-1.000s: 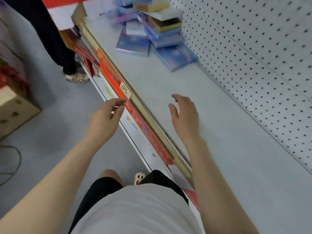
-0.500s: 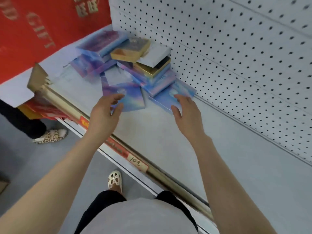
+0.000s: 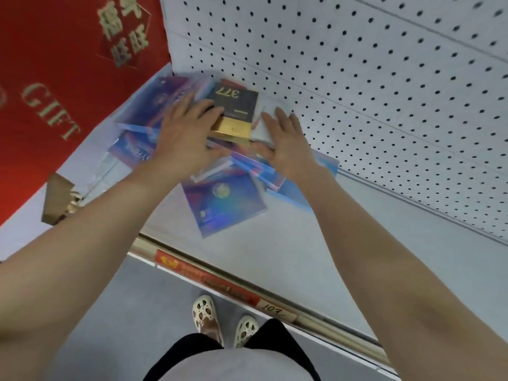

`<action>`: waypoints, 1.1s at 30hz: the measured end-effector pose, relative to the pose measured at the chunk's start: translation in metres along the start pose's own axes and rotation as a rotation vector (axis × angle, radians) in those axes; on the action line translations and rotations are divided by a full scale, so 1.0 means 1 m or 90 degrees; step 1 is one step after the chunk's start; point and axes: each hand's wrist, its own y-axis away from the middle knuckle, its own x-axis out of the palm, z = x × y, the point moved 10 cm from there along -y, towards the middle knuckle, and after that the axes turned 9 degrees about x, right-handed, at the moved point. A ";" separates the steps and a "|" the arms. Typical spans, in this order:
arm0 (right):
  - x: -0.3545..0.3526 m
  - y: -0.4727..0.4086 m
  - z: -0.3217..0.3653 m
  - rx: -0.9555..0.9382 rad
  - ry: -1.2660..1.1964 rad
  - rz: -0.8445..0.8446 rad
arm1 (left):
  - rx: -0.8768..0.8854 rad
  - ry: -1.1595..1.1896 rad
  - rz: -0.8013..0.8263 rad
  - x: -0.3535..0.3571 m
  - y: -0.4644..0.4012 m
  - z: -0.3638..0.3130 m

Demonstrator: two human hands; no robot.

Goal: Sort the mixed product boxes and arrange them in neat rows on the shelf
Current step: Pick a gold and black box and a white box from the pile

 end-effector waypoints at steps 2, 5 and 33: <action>0.001 0.005 -0.004 0.004 -0.026 0.008 | 0.011 -0.044 0.015 0.005 -0.003 -0.002; -0.003 0.015 -0.002 0.007 -0.044 -0.001 | 0.028 -0.022 -0.032 -0.001 -0.003 -0.009; -0.005 0.107 -0.034 0.098 0.105 -0.048 | -0.271 0.357 -0.027 0.061 0.138 -0.039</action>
